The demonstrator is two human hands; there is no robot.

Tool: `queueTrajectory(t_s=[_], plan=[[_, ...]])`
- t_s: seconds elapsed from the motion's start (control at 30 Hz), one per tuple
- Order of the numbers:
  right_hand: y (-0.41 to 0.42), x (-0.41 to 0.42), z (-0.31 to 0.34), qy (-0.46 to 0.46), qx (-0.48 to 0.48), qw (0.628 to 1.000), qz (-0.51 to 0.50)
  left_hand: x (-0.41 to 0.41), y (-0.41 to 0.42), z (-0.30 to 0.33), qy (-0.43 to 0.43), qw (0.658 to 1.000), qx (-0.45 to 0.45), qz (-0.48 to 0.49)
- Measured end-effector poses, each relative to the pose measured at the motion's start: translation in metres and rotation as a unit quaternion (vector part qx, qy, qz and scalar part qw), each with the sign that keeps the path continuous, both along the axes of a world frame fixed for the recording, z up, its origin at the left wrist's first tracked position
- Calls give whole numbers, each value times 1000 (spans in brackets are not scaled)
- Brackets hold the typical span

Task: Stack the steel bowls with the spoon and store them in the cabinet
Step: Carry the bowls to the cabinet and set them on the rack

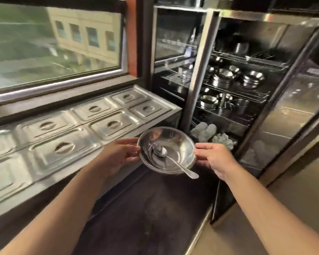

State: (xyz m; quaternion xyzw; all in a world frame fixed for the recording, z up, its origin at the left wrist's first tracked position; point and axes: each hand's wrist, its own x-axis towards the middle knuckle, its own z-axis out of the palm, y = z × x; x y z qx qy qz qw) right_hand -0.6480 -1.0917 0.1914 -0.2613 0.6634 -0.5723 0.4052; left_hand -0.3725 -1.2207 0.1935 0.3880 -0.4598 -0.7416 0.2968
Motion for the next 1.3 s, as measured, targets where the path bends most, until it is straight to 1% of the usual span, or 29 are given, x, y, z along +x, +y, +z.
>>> queueTrajectory(t_s=[0.13,0.27,0.53,0.7,0.73,0.8,0.93,1.1,1.3], plan=[[-32,-32,5,-3,-11,997,-83,-54,-73,11,-9,997,-8,-81],[-50,-62,6,-7,-17,989,-144,-107,-122,16,-12,990,-8,-137],[-90,-149,-4,-9,-31,975,-218,-227,-197,3,-15,976,-23,-217],[-139,-234,-12,-23,-47,970,-239,-316,-251,0,-20,974,-27,-226],[-143,-238,-13,-20,-46,970,-238,-321,-254,1,-20,974,-32,-225],[-166,-282,-14,-32,-48,969,-241,-367,-278,3,-29,972,-34,-230],[-200,-348,-3,-26,-39,967,-251,-437,-311,11,-24,974,-38,-221],[-224,-416,9,-25,-48,958,-281,-517,-342,16,-25,971,-36,-233],[-243,-478,3,-30,-39,943,-330,-607,-373,13,-28,966,-39,-252]])
